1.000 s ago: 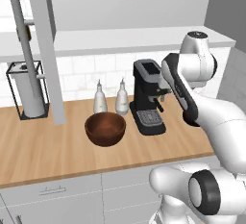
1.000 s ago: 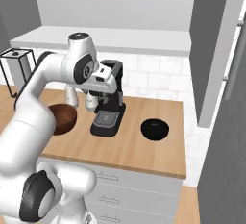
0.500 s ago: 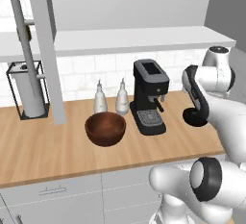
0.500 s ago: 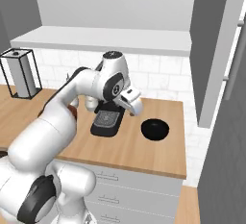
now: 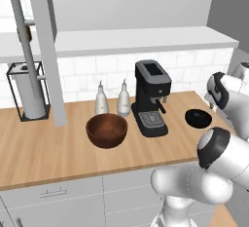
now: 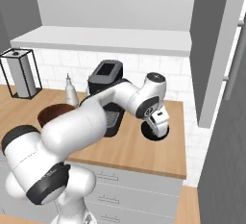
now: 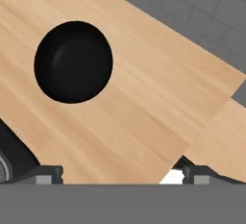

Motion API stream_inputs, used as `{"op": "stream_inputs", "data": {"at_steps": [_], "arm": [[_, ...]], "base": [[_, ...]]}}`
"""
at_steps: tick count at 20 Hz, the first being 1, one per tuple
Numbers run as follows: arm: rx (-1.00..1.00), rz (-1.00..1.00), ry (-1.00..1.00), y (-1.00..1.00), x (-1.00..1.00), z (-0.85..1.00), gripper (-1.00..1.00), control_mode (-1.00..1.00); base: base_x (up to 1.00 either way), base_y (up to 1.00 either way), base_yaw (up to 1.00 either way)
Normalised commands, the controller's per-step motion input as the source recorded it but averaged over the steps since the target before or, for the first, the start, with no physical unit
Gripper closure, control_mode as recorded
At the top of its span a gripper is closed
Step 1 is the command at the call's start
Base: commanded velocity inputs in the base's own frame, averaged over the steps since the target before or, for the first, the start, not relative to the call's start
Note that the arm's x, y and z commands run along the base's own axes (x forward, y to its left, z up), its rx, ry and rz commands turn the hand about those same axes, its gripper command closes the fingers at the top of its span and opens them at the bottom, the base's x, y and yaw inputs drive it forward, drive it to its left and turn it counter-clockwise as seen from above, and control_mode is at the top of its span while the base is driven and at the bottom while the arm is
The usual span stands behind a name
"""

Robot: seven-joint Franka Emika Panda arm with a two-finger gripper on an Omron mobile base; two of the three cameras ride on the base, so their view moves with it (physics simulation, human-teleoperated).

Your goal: Pick up the bowls on the counter and stack them on top of one another in the open cabinet. Place the smaller bowl on top of the larger bowl.

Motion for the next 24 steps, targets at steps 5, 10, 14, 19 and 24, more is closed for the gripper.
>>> {"op": "stream_inputs", "data": {"at_steps": [5,10,14,19,24], "arm": [[0.03,-0.07,0.02,-0.07,0.19,-0.2,-1.0,-1.0],[-0.06,0.0,-0.05,0.0,0.27,-0.34,-1.0,-1.0],[-0.01,0.0,0.0,0.0,0.14,-0.38,-1.0,-1.0],[-0.01,0.0,0.01,0.0,0.19,-0.45,-1.0,-1.0],[0.0,0.0,0.0,-0.04,0.22,-0.39,-1.0,-1.0]], "base": [[0.0,0.0,0.0],[0.0,0.0,0.0],[0.0,0.0,0.0],[0.0,0.0,0.0],[0.0,0.0,0.0]]}}
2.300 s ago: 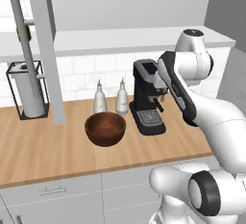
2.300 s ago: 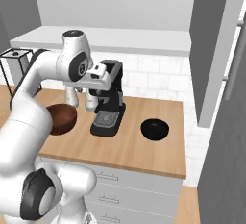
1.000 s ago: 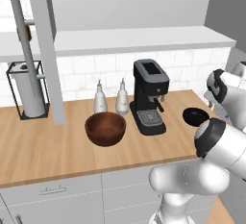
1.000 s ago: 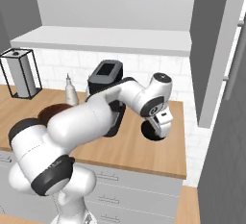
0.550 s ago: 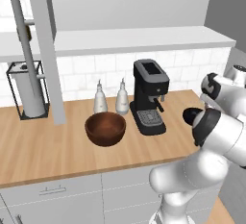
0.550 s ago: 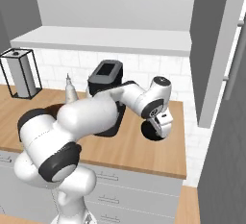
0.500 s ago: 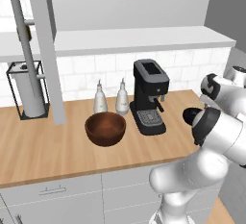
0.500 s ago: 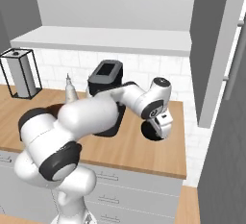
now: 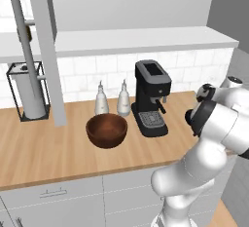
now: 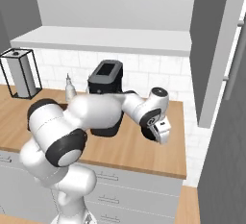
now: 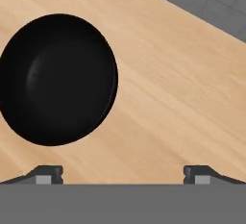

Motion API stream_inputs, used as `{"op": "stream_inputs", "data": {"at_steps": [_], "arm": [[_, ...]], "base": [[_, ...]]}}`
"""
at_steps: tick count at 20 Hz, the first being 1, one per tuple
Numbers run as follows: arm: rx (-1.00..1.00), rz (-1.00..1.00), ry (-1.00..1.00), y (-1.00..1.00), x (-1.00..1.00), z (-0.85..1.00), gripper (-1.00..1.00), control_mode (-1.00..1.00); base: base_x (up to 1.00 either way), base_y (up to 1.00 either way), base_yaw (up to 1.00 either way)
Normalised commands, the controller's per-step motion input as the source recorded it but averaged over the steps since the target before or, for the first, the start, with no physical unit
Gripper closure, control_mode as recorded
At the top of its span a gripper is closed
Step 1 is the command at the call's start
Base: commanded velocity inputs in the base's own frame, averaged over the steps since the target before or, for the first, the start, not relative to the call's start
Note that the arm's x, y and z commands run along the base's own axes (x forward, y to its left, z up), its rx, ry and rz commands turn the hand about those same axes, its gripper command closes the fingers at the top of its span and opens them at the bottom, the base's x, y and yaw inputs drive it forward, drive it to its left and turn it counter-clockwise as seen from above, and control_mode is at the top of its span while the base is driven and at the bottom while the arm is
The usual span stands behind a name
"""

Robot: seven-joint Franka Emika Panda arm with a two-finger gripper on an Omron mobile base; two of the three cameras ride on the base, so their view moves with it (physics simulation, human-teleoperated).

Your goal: Pick up the bowls on the counter and stack them on top of one another in the open cabinet. Place the smaller bowl on top of the larger bowl.

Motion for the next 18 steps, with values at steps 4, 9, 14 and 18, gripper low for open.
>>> {"op": "stream_inputs", "data": {"at_steps": [4,9,14,18], "arm": [[0.0,0.0,0.0,-0.05,0.26,-0.32,-1.0,-1.0],[0.0,0.0,0.0,-0.15,0.26,-0.26,-1.0,-1.0],[0.01,0.0,0.0,-0.26,0.18,-0.29,-1.0,-1.0],[0.01,0.0,0.0,-0.12,0.26,-0.24,-1.0,-1.0]], "base": [[0.0,0.0,0.0],[0.0,0.0,0.0],[0.0,0.0,0.0],[0.0,0.0,0.0]]}}
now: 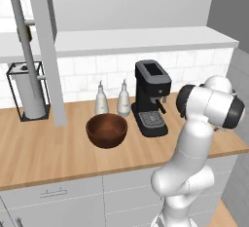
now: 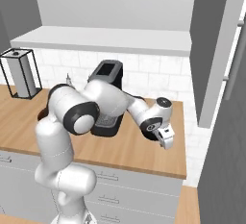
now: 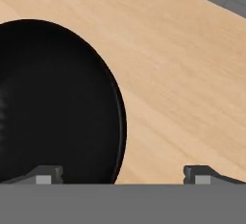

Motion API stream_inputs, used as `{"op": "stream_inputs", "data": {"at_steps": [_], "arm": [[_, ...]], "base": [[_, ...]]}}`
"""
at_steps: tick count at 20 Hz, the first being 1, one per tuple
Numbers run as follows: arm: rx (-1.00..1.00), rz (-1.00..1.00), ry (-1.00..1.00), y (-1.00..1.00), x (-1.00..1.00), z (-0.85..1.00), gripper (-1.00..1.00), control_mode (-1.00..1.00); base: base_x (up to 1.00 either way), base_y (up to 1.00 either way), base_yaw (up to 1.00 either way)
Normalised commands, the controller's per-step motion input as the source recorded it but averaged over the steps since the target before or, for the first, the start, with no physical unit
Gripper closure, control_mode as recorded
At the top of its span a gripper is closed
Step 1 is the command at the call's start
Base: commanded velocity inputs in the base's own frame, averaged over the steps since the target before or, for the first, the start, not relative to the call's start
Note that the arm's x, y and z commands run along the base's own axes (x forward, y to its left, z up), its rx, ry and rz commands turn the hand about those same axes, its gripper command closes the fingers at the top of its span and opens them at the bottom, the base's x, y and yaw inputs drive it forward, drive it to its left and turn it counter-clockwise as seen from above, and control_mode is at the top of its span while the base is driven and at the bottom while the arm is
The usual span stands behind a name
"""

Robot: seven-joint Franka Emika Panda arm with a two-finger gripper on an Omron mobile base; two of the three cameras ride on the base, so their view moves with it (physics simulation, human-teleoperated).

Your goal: Pick up the bowls on the counter and stack them on top of one another in the open cabinet. Place the smaller bowl on top of the larger bowl.

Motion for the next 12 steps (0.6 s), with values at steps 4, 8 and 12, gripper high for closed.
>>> {"op": "stream_inputs", "data": {"at_steps": [4,8,12], "arm": [[0.0,0.0,0.0,0.0,0.4,-0.17,-1.0,-1.0],[0.03,0.0,0.0,0.0,0.38,-0.15,-1.0,-1.0],[0.0,0.0,0.0,0.0,0.06,-0.03,1.0,-1.0]], "base": [[0.0,0.0,0.0],[0.0,0.0,0.0],[0.0,0.0,0.0]]}}
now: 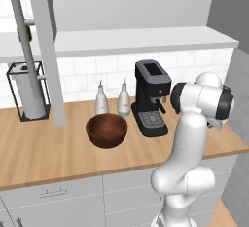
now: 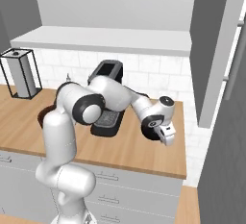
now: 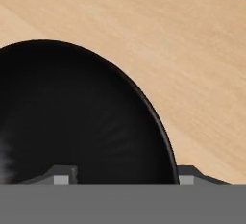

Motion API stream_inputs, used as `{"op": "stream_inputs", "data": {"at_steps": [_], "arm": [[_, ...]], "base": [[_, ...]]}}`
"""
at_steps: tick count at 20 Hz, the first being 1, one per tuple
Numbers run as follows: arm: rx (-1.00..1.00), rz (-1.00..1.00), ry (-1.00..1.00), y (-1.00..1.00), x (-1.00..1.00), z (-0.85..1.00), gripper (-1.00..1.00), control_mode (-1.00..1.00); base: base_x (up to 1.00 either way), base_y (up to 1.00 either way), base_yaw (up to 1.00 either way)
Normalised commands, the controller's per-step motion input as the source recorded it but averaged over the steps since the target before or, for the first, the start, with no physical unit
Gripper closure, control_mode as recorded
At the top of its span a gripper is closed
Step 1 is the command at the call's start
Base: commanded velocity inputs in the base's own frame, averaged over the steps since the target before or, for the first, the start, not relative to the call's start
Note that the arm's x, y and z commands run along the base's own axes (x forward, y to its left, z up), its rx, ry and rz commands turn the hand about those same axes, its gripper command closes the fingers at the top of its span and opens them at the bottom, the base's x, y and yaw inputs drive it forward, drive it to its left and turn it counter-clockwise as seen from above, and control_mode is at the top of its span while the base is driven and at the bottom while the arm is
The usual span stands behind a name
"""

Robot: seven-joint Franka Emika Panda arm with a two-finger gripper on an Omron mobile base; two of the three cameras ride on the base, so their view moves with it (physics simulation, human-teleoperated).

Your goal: Pick up the bowls on the counter and stack them on top of one another in the open cabinet. Place the smaller bowl on top of the larger bowl.

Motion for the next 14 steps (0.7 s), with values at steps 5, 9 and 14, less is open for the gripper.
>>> {"op": "stream_inputs", "data": {"at_steps": [5,9,14], "arm": [[0.0,0.0,0.0,0.0,-0.01,0.0,1.0,-1.0],[0.0,0.0,-0.02,0.0,-0.2,0.03,1.0,-1.0],[0.01,0.0,-0.1,0.03,-0.73,0.46,1.0,-1.0]], "base": [[0.0,0.0,0.0],[0.0,0.0,0.0],[0.0,0.0,0.0]]}}
